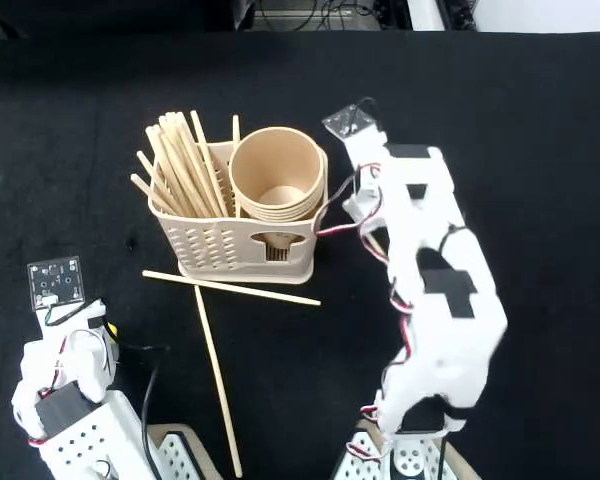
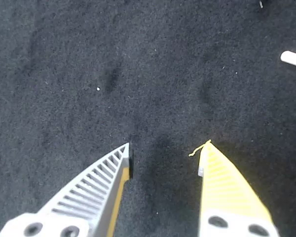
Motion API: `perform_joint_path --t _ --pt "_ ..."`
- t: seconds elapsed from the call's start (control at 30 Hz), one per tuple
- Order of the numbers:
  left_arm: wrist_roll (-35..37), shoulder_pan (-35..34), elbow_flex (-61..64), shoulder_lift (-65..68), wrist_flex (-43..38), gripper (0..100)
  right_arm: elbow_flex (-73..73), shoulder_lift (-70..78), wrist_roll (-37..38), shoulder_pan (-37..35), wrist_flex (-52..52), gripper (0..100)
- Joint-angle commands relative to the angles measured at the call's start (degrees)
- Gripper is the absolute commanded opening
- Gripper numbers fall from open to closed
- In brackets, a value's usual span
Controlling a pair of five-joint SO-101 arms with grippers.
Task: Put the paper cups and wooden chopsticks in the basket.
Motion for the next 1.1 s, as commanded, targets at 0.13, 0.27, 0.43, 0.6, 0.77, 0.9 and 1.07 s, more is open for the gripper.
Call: perform_joint_path --t 0.13,0.27,0.43,0.6,0.77,0.9,1.07 --pt "-0.62 -0.04 -0.13 -0.44 -0.09 23 -12.35 7.25 -0.35 -0.79 8.35 24.3" --pt "-0.62 -0.04 -0.13 -0.44 -0.09 23 -12.97 6.11 -0.53 -0.62 8.88 24.3" --pt "-0.62 -0.04 -0.13 -0.44 -0.09 23 -10.68 1.54 -0.26 0.18 10.55 24.3" --pt "-0.62 -0.04 -0.13 -0.44 -0.09 23 -5.58 -3.74 0.35 0.0 11.08 24.3" --pt "-0.62 -0.04 -0.13 -0.44 -0.09 23 0.48 -7.52 1.32 -2.73 10.29 24.3" --pt "-0.62 -0.04 -0.13 -0.44 0.0 23 3.74 -7.08 0.88 -4.75 4.84 24.3" --pt "-0.62 -0.04 -0.13 -0.44 0.0 23 3.12 -3.21 -0.7 -5.1 1.14 24.1"
